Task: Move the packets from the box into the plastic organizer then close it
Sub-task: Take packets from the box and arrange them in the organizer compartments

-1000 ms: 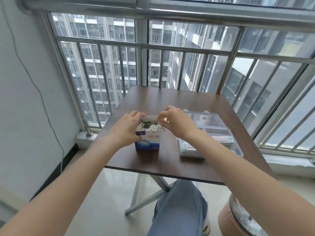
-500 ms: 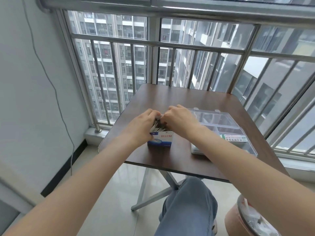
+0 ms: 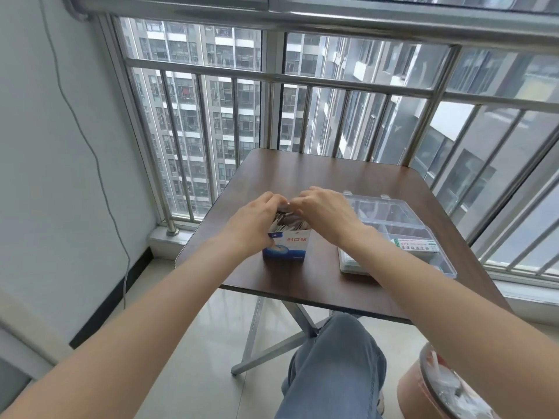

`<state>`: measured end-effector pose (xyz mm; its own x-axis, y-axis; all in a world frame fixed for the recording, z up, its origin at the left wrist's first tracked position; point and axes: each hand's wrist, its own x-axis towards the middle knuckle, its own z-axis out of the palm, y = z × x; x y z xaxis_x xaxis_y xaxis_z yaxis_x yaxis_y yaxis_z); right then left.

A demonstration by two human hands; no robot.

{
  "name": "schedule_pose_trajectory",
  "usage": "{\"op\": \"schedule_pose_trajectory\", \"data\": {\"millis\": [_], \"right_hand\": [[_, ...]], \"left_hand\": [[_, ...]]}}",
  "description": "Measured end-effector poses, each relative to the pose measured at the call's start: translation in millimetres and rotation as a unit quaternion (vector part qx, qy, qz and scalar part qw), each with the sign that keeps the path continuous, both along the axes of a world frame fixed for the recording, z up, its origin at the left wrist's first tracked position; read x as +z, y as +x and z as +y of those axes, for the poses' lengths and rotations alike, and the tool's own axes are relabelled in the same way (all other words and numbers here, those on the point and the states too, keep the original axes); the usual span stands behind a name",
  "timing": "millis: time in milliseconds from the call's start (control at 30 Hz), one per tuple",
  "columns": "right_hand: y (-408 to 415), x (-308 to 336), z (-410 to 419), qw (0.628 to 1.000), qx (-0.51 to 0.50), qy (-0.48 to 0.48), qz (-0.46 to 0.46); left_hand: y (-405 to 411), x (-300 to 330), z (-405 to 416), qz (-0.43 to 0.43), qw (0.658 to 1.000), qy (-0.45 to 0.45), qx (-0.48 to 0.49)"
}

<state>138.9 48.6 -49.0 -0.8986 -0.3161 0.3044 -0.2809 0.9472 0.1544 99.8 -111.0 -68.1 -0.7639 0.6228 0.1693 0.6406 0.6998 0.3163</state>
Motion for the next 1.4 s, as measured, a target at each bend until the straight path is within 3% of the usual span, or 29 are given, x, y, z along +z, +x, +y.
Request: {"op": "schedule_pose_trajectory", "data": {"millis": [233, 433, 567, 633, 733, 800, 900, 1067, 1267, 1333, 1400], "right_hand": [[2, 7, 12, 0.986, -0.02, -0.155, 0.055], [8, 8, 23, 0.932, -0.067, -0.351, 0.065], [12, 9, 33, 0.868, -0.108, -0.481, 0.055], [15, 11, 41, 0.818, -0.113, -0.562, 0.039], [27, 20, 53, 0.762, -0.089, -0.642, 0.006], [36, 24, 59, 0.744, -0.067, -0.665, -0.007], [50, 29, 72, 0.719, -0.067, -0.692, -0.005], [69, 21, 107, 0.693, -0.123, -0.71, 0.001], [70, -2, 134, 0.637, -0.154, -0.752, -0.067], [65, -12, 140, 0.641, -0.184, -0.74, -0.082], [58, -22, 146, 0.676, -0.229, -0.695, -0.083]], "left_hand": [[-10, 0, -2, -0.02, 1.0, 0.002, -0.008], [-16, 1, 0, -0.049, 0.999, 0.013, -0.008], [-17, 9, 0, -0.073, 0.996, -0.052, 0.011], [-9, 22, 4, -0.075, 0.997, 0.0, 0.019], [7, 42, 27, 0.0, 0.99, 0.144, -0.004], [13, 49, 44, -0.013, 0.982, 0.184, -0.035], [21, 47, 67, -0.012, 0.984, 0.17, -0.056], [38, 31, 99, -0.07, 0.961, 0.258, -0.077], [40, 18, 117, -0.048, 0.972, 0.227, -0.044], [38, 14, 121, -0.034, 0.979, 0.199, -0.038], [34, 10, 122, -0.022, 0.984, 0.175, -0.033]]}}
